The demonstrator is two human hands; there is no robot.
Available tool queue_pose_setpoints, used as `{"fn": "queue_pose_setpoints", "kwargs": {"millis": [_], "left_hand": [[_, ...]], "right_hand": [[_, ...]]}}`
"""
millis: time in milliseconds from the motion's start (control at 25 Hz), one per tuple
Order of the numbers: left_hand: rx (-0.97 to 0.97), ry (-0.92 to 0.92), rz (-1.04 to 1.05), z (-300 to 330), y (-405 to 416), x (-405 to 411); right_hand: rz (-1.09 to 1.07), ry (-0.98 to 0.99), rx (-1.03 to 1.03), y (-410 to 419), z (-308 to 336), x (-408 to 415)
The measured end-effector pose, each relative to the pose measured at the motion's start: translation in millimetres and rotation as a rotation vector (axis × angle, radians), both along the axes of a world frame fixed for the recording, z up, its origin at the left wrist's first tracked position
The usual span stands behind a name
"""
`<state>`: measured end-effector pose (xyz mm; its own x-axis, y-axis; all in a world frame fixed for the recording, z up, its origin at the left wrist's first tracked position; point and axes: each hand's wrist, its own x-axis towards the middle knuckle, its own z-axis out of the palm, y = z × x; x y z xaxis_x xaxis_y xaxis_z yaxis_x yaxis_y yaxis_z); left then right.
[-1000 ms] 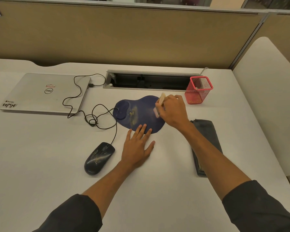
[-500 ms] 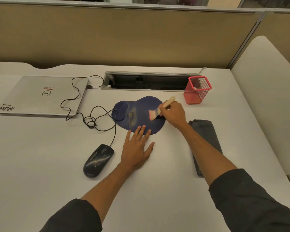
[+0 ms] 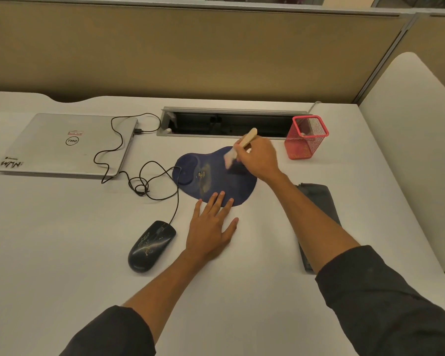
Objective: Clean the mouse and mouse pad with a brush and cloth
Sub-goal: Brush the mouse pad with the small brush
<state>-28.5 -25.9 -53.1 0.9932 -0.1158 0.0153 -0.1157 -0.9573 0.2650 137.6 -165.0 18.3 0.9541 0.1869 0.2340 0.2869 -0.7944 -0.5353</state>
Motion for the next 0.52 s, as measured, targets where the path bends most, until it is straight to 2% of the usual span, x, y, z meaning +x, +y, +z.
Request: {"fn": "queue_pose_setpoints", "kwargs": {"millis": [80,160,280,360,440,520], "left_hand": [[0.002,0.007,-0.004,0,0,-1],[-0.006,0.001,-0.001,0,0,-1],[-0.01,-0.013,0.0,-1,0,0],[-0.004,-0.006,0.0,-2,1,0],[0.005,0.001,0.001,-2,0,1],[0.005,-0.004,0.006,-2,-1,0]], "right_hand": [[-0.004,0.059,-0.054,3,-1,-2],[-0.085,-0.021,-0.17,0,2,5],[-0.013,-0.057,0.001,5,8,9],[0.007,0.012,-0.045,9,0,-4],[-0.135,-0.026,-0.2,3,-7,-3],[-0.237,-0.073,-0.175,7,3,13]]}}
